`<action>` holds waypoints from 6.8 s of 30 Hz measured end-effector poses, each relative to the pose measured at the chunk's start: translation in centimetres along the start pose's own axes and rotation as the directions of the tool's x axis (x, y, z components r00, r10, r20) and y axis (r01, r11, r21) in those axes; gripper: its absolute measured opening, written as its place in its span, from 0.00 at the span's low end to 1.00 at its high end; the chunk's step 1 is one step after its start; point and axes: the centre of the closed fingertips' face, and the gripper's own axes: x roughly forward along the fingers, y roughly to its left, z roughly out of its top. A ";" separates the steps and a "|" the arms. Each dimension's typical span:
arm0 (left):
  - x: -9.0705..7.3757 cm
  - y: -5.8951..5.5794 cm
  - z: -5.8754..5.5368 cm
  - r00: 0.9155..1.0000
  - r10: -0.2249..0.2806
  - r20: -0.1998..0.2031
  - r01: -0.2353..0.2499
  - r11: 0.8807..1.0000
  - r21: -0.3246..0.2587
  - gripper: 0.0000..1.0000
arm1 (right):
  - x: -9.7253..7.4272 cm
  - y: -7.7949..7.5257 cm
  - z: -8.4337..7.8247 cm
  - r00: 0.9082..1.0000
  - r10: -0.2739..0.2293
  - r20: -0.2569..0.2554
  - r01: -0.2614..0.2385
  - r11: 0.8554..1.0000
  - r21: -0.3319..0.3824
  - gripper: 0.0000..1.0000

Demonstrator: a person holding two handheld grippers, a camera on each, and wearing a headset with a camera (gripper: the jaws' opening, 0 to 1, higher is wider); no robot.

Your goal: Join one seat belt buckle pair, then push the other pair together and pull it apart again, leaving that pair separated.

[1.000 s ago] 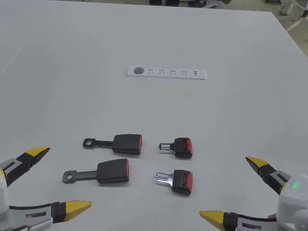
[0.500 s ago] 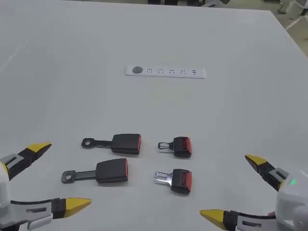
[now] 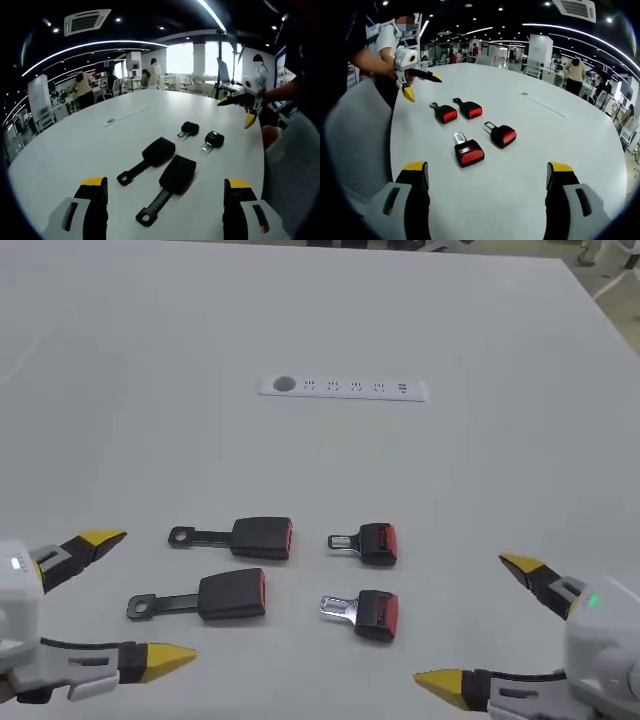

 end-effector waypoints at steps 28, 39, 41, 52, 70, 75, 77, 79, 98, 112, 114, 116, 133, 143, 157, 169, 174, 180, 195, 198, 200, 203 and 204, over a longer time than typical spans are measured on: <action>3.6 -1.1 -1.5 0.961 -0.182 -0.207 0.212 0.968 0.132 0.67 | 2.7 1.5 -0.6 0.981 0.161 -0.110 -0.169 0.983 -0.071 0.67; 4.9 -0.9 -2.6 0.929 -0.217 -0.300 0.280 0.942 0.184 0.56 | 3.9 2.4 -0.9 0.965 0.213 -0.153 -0.231 0.967 -0.105 0.57; 5.1 -1.0 -2.7 0.922 -0.225 -0.315 0.294 0.936 0.194 0.54 | 4.1 2.5 -0.9 0.963 0.220 -0.156 -0.238 0.965 -0.111 0.55; 6.4 -0.9 -3.2 0.882 -0.256 -0.395 0.368 0.898 0.240 0.50 | 5.4 2.8 -1.6 0.947 0.259 -0.190 -0.286 0.949 -0.131 0.45; 7.2 -0.5 -4.1 0.830 -0.272 -0.487 0.451 0.841 0.298 0.35 | 7.1 3.2 -2.2 0.931 0.289 -0.222 -0.326 0.933 -0.154 0.34; 7.3 -0.6 -4.4 0.820 -0.275 -0.501 0.468 0.827 0.312 0.33 | 7.3 3.1 -2.3 0.928 0.293 -0.229 -0.333 0.929 -0.160 0.32; 7.3 -0.6 -4.4 0.817 -0.278 -0.505 0.474 0.822 0.315 0.33 | 7.4 3.1 -2.3 0.927 0.296 -0.230 -0.337 0.927 -0.164 0.31; 7.3 -0.6 -4.5 0.813 -0.279 -0.510 0.482 0.815 0.322 0.33 | 7.4 3.2 -2.2 0.925 0.301 -0.231 -0.344 0.923 -0.172 0.31; 7.3 -0.9 -4.5 0.802 -0.301 -0.515 0.507 0.799 0.323 0.33 | 8.6 3.5 -1.4 0.916 0.322 -0.240 -0.374 0.902 -0.217 0.31; 7.3 -0.8 -4.7 0.786 -0.314 -0.532 0.524 0.795 0.305 0.33 | 9.7 4.5 -0.7 0.908 0.340 -0.243 -0.395 0.888 -0.234 0.31; 7.3 -0.8 -4.7 0.783 -0.316 -0.536 0.527 0.795 0.301 0.33 | 9.9 4.6 -0.6 0.908 0.342 -0.242 -0.397 0.887 -0.235 0.31; 7.3 -0.7 -4.7 0.779 -0.318 -0.540 0.530 0.794 0.296 0.33 | 10.0 4.7 -0.5 0.907 0.345 -0.242 -0.399 0.887 -0.234 0.31; 7.5 -0.7 -4.9 0.762 -0.317 -0.564 0.542 0.789 0.289 0.33 | 11.4 5.7 0.7 0.903 0.360 -0.233 -0.413 0.877 -0.246 0.31; 7.5 -0.7 -4.8 0.762 -0.315 -0.566 0.542 0.788 0.291 0.33 | 12.1 6.1 1.2 0.902 0.367 -0.228 -0.417 0.876 -0.241 0.31; 7.5 -0.8 -4.7 0.759 -0.311 -0.572 0.544 0.786 0.294 0.33 | 12.6 6.8 1.5 0.897 0.378 -0.229 -0.429 0.867 -0.253 0.31; 7.5 -0.9 -4.6 0.756 -0.307 -0.578 0.546 0.783 0.298 0.33 | 13.2 7.4 1.8 0.896 0.385 -0.222 -0.433 0.868 -0.244 0.31; 7.5 -0.8 -4.7 0.755 -0.305 -0.581 0.546 0.782 0.300 0.33 | 13.2 7.4 1.9 0.894 0.389 -0.222 -0.436 0.867 -0.240 0.30; 7.4 -0.7 -4.8 0.755 -0.305 -0.580 0.548 0.779 0.304 0.32 | 13.3 7.5 1.9 0.891 0.395 -0.224 -0.444 0.861 -0.248 0.30; 7.4 -0.9 -4.7 0.756 -0.311 -0.577 0.553 0.774 0.309 0.32 | 13.6 7.8 1.9 0.885 0.399 -0.239 -0.454 0.855 -0.252 0.28; 7.5 -0.8 -4.7 0.753 -0.308 -0.582 0.556 0.770 0.312 0.32 | 13.6 7.8 2.0 0.884 0.401 -0.242 -0.456 0.853 -0.253 0.28; 7.5 -0.9 -4.7 0.752 -0.307 -0.583 0.556 0.771 0.312 0.32 | 13.7 8.0 2.0 0.881 0.405 -0.244 -0.461 0.851 -0.253 0.28; 7.5 -0.9 -4.7 0.754 -0.308 -0.581 0.555 0.772 0.310 0.31 | 13.7 8.1 2.0 0.881 0.403 -0.248 -0.461 0.850 -0.254 0.28; 7.5 -0.9 -4.7 0.754 -0.309 -0.580 0.555 0.772 0.310 0.31 | 13.7 8.0 2.0 0.881 0.403 -0.249 -0.461 0.851 -0.253 0.28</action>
